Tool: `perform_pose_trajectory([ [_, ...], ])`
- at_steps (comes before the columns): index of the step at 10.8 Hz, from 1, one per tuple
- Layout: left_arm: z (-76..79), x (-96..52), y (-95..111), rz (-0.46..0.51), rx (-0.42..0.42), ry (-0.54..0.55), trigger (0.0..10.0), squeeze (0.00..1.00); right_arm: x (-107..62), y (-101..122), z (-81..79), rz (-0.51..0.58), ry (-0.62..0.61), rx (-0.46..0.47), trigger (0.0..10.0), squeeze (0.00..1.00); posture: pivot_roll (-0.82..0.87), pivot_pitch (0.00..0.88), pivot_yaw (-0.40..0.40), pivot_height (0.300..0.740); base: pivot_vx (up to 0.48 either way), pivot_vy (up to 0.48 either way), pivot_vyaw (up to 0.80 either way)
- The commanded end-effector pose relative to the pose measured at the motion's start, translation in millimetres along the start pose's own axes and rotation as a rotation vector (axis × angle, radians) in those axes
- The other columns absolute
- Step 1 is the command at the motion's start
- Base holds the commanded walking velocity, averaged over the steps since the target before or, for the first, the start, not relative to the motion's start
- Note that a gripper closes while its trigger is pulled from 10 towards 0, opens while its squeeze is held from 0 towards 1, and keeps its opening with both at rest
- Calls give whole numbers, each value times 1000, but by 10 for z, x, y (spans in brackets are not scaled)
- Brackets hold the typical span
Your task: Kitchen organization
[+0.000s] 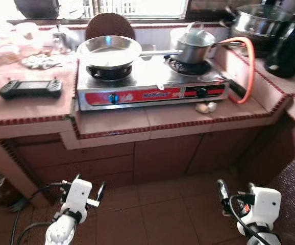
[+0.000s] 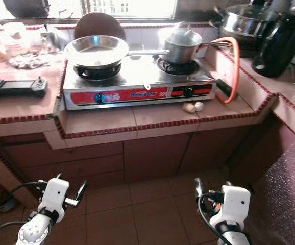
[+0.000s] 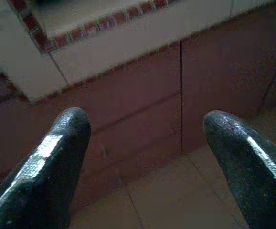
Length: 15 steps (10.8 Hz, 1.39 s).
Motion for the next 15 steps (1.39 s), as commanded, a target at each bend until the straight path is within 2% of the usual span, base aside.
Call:
perform_pose_trajectory([
  [1,-30,23,23,9,7,5,10000,0,-3,-18,17,-7,-2,-5,10000,0,39,0,-40,740,0,0,-769],
  [3,3,76,37,13,20,-27,10000,0,9,-5,-5,8,10,-4,10000,0,43,0,-30,740,0,0,-775],
  [6,56,210,146,36,32,-95,10000,0,-11,50,54,43,-26,-2,10000,0,3,0,15,740,0,0,0],
  [8,241,211,288,95,50,-172,10000,0,-177,-31,75,28,-63,-1,10000,0,-39,0,21,740,0,0,0],
  [9,292,212,331,116,59,-194,10000,0,-184,-38,38,30,-68,9,10000,0,-41,0,14,740,0,0,0],
  [11,239,274,687,223,68,-180,10000,0,-92,-9,-121,43,-8,-12,10000,0,-16,0,-6,740,0,0,0],
  [12,146,278,708,206,56,-147,10000,0,-73,-40,-91,35,-17,-17,10000,0,-24,0,21,740,0,0,0],
  [14,258,240,1001,310,117,-239,10000,0,-142,-2,13,59,-66,-8,10000,0,-39,0,51,740,0,0,0],
  [15,242,261,1051,316,112,-233,10000,0,-151,-11,10,63,-72,-5,10000,0,-40,0,68,740,0,0,0],
])
Point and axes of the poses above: a point about 5 cm out from each wrist's last joint towards the gripper, its own x axis pointing out of the wrist towards the gripper, its own y axis along the axis of the wrist's last joint, z = x × y, the point moved 5 cm from there along x, pointing out of the wrist towards the gripper, and after that the axes turned 13 degrees about x, right-handed, at the moved point
